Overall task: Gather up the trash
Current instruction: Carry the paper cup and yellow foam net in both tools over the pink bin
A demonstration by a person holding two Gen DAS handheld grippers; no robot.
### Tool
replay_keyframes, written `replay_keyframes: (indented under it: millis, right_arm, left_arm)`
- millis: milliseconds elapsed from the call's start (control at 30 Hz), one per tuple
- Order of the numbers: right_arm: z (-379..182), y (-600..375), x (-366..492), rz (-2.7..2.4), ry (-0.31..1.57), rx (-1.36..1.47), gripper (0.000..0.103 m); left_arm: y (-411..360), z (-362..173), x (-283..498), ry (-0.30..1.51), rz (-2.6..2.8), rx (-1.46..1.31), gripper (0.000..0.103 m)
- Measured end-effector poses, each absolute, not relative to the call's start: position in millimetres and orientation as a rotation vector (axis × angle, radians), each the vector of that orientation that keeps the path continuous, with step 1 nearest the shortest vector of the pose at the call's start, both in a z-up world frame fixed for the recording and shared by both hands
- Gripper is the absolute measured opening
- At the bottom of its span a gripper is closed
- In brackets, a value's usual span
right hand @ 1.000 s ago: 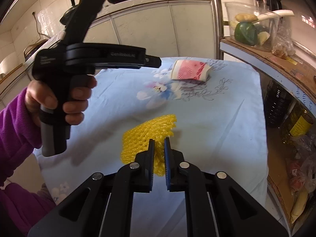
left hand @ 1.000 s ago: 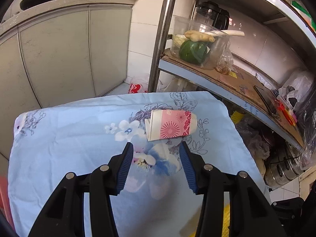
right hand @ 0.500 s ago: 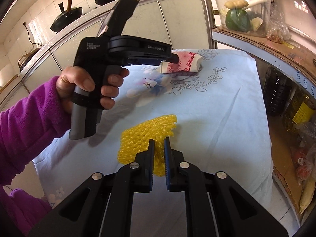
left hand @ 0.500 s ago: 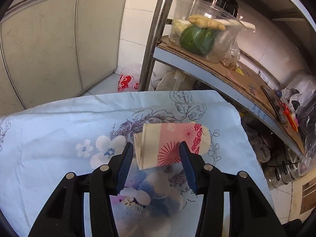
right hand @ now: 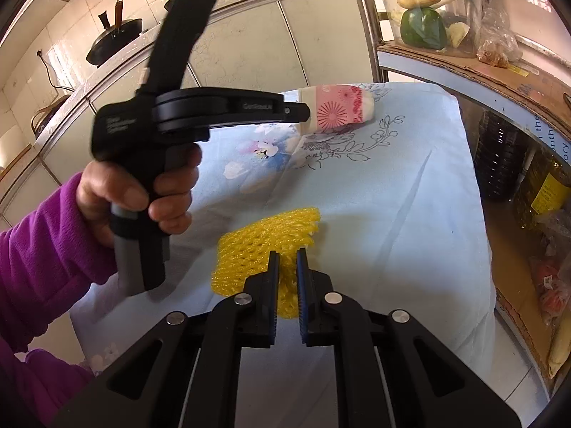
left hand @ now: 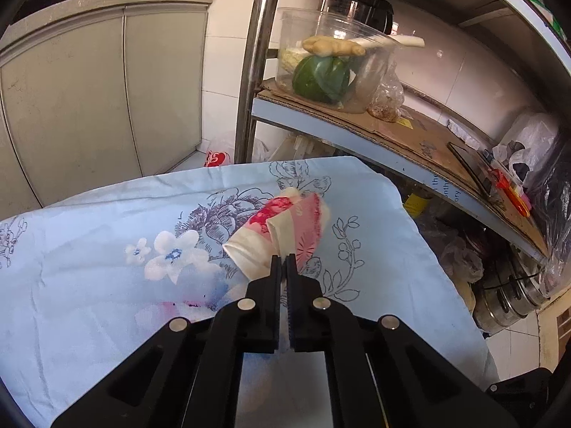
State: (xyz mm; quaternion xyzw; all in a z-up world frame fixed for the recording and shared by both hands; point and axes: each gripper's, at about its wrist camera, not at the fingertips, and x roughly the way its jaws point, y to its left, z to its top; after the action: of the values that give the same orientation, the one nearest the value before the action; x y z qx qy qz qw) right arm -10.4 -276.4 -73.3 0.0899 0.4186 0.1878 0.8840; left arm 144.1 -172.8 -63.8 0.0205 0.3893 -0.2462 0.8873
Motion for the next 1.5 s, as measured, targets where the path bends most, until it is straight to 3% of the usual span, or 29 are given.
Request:
replay_keyframes:
  millis: [867,1500]
  right_arm:
    - [-67,-266,-17,0.289,0.852,0.111,0.01]
    - [-20,-201,-21,0.366,0.752,0.006,0.01]
  left_arm:
    - [-85,16,11,0.655,-0.103,0.121,0.002]
    - [-16,31,-37,0.613,0.053,0.044,0.002]
